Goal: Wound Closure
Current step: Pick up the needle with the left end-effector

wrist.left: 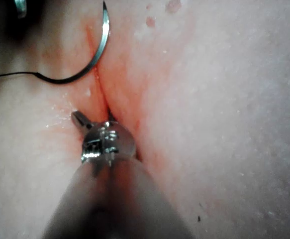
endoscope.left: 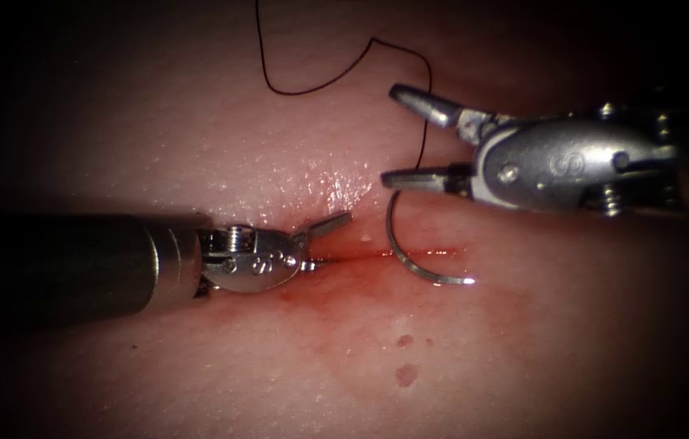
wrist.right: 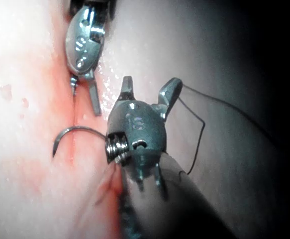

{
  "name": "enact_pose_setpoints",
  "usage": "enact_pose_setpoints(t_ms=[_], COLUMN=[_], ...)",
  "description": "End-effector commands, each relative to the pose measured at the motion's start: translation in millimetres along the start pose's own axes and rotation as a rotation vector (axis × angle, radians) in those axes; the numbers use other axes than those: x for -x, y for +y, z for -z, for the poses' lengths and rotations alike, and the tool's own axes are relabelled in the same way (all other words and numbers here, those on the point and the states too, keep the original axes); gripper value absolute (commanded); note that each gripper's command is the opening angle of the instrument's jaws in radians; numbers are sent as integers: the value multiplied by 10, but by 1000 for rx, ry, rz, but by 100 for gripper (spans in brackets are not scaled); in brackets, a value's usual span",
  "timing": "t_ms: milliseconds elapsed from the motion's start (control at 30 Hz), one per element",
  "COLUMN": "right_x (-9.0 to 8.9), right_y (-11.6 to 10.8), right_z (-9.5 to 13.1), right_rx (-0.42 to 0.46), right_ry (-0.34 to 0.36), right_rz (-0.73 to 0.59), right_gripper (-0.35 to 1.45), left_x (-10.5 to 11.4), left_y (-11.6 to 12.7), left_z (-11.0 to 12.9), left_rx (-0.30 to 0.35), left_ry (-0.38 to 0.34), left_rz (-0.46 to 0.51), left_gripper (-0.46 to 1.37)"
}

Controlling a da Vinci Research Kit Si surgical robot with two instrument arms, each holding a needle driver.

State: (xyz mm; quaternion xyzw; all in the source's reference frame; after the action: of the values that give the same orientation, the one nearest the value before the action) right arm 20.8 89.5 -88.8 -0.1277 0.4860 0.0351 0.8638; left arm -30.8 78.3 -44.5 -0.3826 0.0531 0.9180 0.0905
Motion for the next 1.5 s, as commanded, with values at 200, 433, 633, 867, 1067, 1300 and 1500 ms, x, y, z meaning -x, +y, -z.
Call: enact_pose_setpoints(t_ms=[200, 433, 633, 867, 1067, 1300, 1500], right_x=[-2, 0, 2, 5, 8, 10, 10], right_y=[1, 4, 7, 11, 15, 16, 17], right_z=[3, 6, 10, 17, 22, 25, 25], right_rx=[-15, -19, -24, -31, -39, -42, -42], right_ry=[1, 2, 4, 5, 1, 2, 2], right_rz=[-3, -4, -5, -6, -8, -8, -8], right_gripper=[125, 124, 122, 120, 120, 119, 120], left_x=[-2, -4, -8, -17, -30, -52, -69], left_y=[1, -2, -6, -15, -29, -42, -56], left_z=[3, 10, 18, 29, 47, 61, 64], left_rx=[19, 2, -2, -6, -5, 49, 168], left_ry=[13, 25, 29, 31, 55, 94, 87], left_rz=[0, 5, 18, 4, 11, 18, -17], left_gripper=[35, 47, 49, 49, 50, 50, 51])
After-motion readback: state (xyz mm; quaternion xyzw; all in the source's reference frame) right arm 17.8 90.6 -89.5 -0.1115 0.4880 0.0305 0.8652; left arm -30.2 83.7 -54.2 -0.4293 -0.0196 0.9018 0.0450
